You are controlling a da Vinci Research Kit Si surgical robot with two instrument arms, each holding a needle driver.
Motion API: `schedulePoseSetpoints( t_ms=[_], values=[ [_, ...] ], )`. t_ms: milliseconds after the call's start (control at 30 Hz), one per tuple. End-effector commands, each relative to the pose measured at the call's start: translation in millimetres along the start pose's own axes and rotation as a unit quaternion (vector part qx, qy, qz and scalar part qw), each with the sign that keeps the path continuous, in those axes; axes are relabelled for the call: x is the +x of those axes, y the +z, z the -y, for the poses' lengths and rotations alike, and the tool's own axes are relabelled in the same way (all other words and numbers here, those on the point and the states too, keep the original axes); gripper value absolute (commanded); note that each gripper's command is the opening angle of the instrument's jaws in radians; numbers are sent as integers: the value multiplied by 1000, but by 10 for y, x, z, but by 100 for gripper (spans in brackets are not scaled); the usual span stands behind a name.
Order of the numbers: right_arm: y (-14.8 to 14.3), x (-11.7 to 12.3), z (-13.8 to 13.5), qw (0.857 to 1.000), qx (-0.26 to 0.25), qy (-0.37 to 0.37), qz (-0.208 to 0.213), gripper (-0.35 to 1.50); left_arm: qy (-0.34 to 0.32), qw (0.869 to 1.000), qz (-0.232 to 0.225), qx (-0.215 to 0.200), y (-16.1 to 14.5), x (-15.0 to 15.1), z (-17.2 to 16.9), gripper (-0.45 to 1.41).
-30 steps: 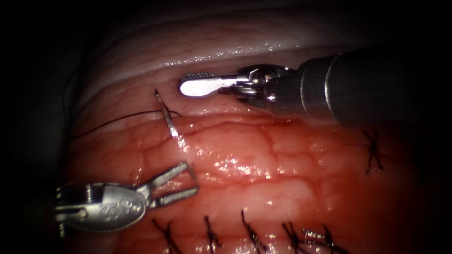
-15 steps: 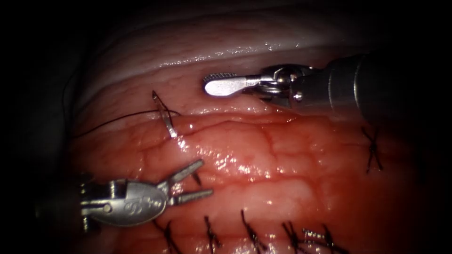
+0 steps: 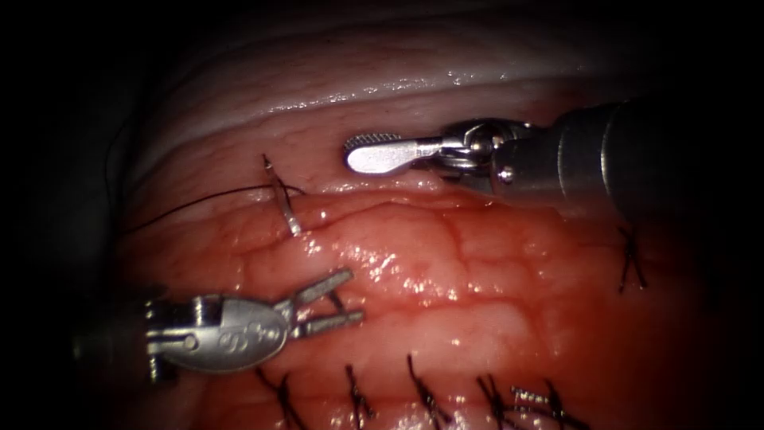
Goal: Wound Closure
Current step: Pull the needle through using the left jaws
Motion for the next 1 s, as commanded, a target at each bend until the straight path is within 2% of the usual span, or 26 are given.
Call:
schedulePoseSetpoints(
  t_ms=[33,133,233,267,300,333,433,500,567,600,633,767,900,1000],
  values=[
    [5,-4,-2,1000,1,0,1,91,-6,1000,-3,-2,7,-3,-2,-45],
    [0,-8,2,1000,2,0,4,88,-25,1000,-11,-12,5,-2,1,-45],
    [-7,-13,6,1000,5,-14,6,71,-67,996,-35,-40,0,3,0,-45],
    [-9,-16,8,999,0,-42,9,54,-85,994,-47,-54,-2,6,-1,-45],
    [-12,-19,10,995,-6,-96,20,20,-117,987,-70,-88,-7,12,-2,-45],
    [-14,-21,12,991,-4,-132,33,17,-136,982,-81,-105,-10,17,-2,-45],
    [-14,-27,15,976,20,-212,52,35,-177,968,-106,-140,-19,30,-2,-45],
    [-13,-34,17,966,26,-251,63,35,-209,957,-125,-158,-24,39,0,-45],
    [-12,-43,19,947,17,-309,90,25,-246,940,-146,-184,-30,48,3,-45],
    [-11,-51,21,937,8,-332,111,2,-272,924,-170,-206,-36,56,9,-45],
    [-9,-56,22,929,4,-347,124,-2,-284,917,-177,-215,-38,59,11,-45],
    [-7,-68,24,910,-7,-385,153,-2,-324,890,-206,-245,-46,69,24,-45],
    [-4,-74,21,894,-17,-413,171,-2,-378,854,-231,-273,-57,74,33,-45],
    [2,-78,13,878,-33,-442,181,17,-399,831,-253,-292,-68,78,34,-45]
  ],
)
